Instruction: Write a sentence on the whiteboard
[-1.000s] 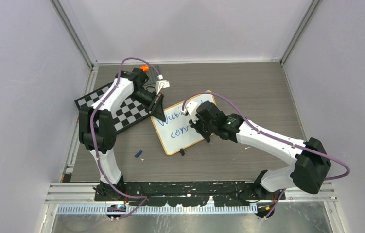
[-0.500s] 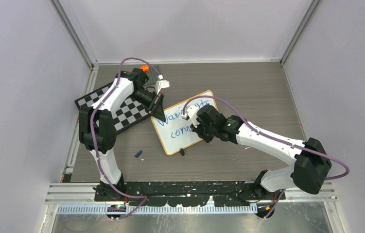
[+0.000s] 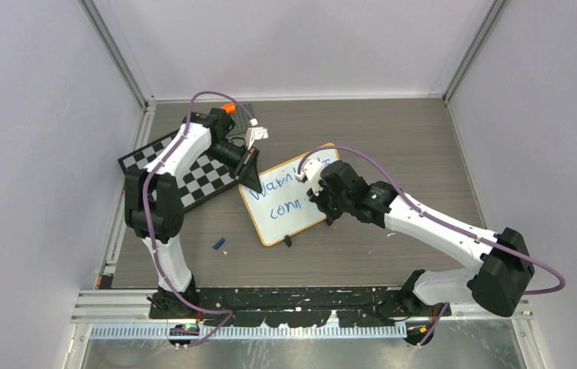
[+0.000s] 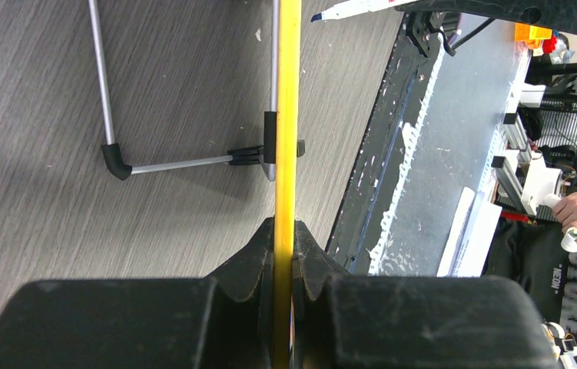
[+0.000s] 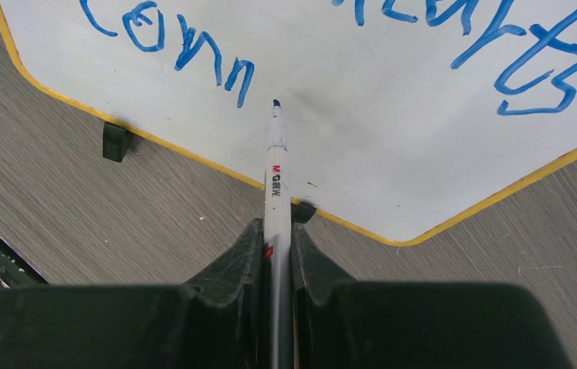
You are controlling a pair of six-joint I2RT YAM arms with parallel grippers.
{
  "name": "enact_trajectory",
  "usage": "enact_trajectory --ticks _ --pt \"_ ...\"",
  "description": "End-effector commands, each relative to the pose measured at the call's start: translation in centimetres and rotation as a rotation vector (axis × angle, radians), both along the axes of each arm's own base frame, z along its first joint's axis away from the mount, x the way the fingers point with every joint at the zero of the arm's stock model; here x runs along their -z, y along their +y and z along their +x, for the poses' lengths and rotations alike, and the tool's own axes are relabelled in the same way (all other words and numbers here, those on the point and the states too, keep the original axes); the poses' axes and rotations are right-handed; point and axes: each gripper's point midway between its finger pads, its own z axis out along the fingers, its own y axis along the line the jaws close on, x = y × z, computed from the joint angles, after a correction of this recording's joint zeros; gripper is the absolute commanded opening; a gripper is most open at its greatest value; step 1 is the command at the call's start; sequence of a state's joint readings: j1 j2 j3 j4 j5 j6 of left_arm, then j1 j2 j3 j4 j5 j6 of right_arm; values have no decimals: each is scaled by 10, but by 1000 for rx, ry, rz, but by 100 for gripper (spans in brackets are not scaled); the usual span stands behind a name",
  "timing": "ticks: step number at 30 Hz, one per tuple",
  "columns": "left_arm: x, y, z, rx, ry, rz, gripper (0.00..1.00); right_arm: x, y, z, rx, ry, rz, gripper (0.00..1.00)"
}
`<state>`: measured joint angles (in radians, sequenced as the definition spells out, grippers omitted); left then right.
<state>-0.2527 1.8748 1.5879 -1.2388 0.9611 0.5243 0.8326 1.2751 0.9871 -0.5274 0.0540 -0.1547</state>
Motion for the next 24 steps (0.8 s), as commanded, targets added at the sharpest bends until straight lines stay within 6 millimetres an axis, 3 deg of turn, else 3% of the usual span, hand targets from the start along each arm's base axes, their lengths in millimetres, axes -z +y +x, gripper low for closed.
enact_trajectory --ticks 1,14,24 --pt "14 -5 4 18 0 21 0 -7 8 10 15 -29 32 0" --pt "13 -6 4 16 2 20 0 3 9 18 18 -35 -12 0" --pt "12 -7 6 16 2 13 0 -15 -12 30 67 -78 -22 0"
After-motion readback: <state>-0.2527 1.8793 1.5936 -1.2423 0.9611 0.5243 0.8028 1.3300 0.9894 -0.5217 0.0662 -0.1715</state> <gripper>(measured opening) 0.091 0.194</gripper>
